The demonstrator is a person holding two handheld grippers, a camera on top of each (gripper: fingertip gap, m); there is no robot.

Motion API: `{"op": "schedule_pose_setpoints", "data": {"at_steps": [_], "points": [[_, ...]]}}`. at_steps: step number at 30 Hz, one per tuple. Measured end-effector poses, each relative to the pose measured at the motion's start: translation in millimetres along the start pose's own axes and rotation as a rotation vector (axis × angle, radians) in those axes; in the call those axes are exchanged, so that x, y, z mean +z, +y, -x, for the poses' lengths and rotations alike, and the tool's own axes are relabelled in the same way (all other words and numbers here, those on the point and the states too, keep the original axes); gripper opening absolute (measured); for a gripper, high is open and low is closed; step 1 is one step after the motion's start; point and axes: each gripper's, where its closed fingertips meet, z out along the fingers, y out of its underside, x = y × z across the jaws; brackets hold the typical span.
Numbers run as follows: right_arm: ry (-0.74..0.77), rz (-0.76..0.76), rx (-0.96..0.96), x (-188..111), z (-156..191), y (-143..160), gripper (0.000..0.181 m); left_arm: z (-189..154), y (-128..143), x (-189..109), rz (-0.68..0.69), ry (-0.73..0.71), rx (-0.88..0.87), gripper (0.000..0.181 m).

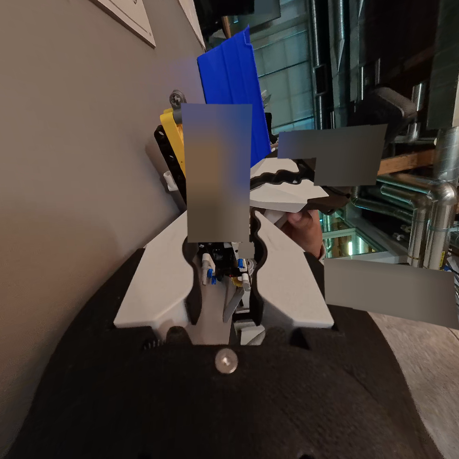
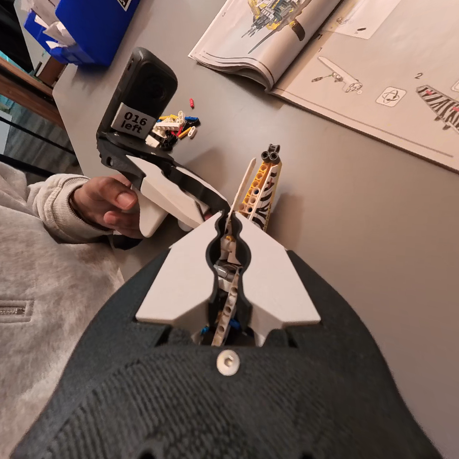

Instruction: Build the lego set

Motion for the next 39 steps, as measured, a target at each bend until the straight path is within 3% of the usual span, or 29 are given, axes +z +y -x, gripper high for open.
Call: {"op": "schedule_pose_setpoints", "data": {"at_steps": [1,3,8,19,24,29,35,39], "points": [[0.008,-0.007,0.009,-1,-1,0,0.002,0,0,1,-0.001,-0.001,-0.002,0.037],[0.039,-0.019,0.024,-2,-4,1,0.002,-6,-2,0,-0.019,0.047,-0.007,0.015],[0.092,-0.016,0.065,-2,-5,4,0.002,-1,2,4,0.008,0.005,-0.013,0.015],[0.161,0.049,0.106,-1,-6,6,0.002,5,14,3,0.039,-0.135,0.168,0.03],[0.222,0.12,0.073,1,-6,6,0.002,4,9,2,0.032,-0.092,0.091,0.036],[0.255,0.167,0.065,2,-6,7,0.002,-12,17,8,0.074,-0.048,0.189,0.058],[0.276,0.16,0.089,2,-8,7,0.002,-18,16,5,0.062,0.038,0.088,0.056],[0.289,0.148,0.099,0,-11,7,0.002,-15,22,6,0.093,0.016,0.115,0.055]]}}
